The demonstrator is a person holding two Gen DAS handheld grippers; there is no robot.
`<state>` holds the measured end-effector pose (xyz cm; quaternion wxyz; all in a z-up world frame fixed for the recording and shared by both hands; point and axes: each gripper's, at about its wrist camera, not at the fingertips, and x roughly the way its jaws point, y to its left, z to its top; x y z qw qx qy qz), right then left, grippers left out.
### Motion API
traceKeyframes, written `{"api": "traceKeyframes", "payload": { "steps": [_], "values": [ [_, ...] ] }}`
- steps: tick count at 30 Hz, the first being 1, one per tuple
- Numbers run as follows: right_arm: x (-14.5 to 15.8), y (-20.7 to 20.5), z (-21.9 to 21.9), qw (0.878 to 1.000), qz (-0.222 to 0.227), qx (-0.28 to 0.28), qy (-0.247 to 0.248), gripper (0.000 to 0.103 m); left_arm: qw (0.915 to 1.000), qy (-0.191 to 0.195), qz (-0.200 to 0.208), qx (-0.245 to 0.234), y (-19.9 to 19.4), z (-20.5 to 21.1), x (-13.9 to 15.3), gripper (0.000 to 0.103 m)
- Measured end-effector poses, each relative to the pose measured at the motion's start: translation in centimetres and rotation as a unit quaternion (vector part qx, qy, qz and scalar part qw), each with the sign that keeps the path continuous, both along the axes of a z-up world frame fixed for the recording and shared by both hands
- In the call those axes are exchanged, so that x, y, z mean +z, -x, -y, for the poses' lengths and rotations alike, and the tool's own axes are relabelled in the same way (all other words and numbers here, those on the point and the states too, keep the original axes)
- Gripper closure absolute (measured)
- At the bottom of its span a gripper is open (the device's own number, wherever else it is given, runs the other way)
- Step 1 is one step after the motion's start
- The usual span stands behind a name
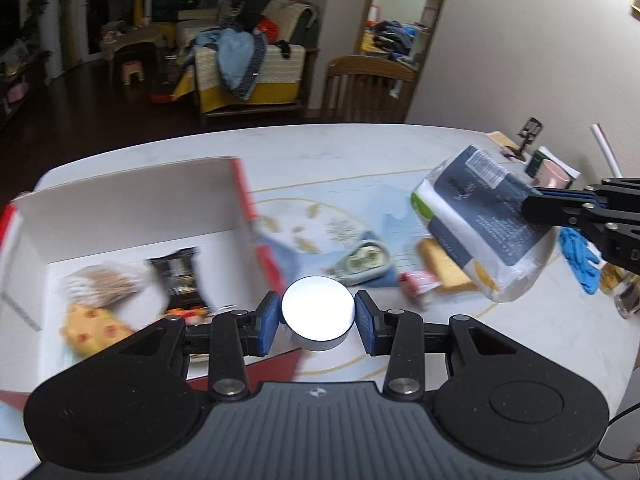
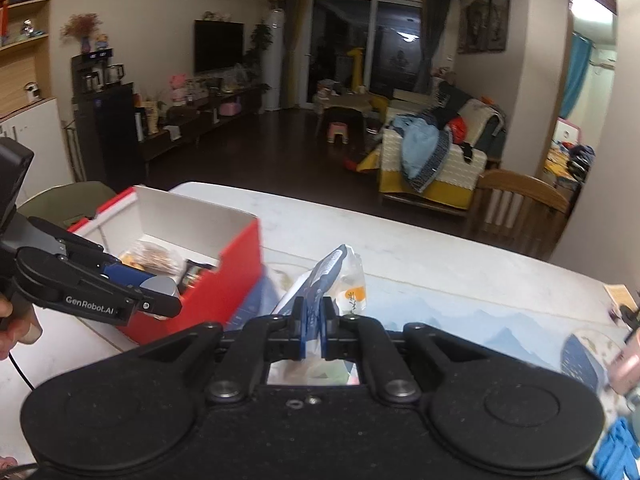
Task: Organize objects
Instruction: 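Carry the silver tin and wipes pack into the red box with both tools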
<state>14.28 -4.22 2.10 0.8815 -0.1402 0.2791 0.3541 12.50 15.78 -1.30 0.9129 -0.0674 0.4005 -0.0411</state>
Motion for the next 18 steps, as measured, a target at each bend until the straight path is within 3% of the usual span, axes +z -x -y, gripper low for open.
{"api": "traceKeyframes", "payload": {
  "steps": [8, 18],
  "values": [
    [0.7, 1.6, -5.5, 0.999, 0.014, 0.035, 0.006, 0.097, 0.9992, -0.009, -0.004, 0.039, 2.1, -6.7, 0.3, 0.064],
    [0.3, 2.8, -11.9, 0.998, 0.018, 0.054, 0.010, 0.097, 0.9979, -0.040, 0.002, 0.051, 3.2, -11.9, 0.9, 0.064]
  ]
}}
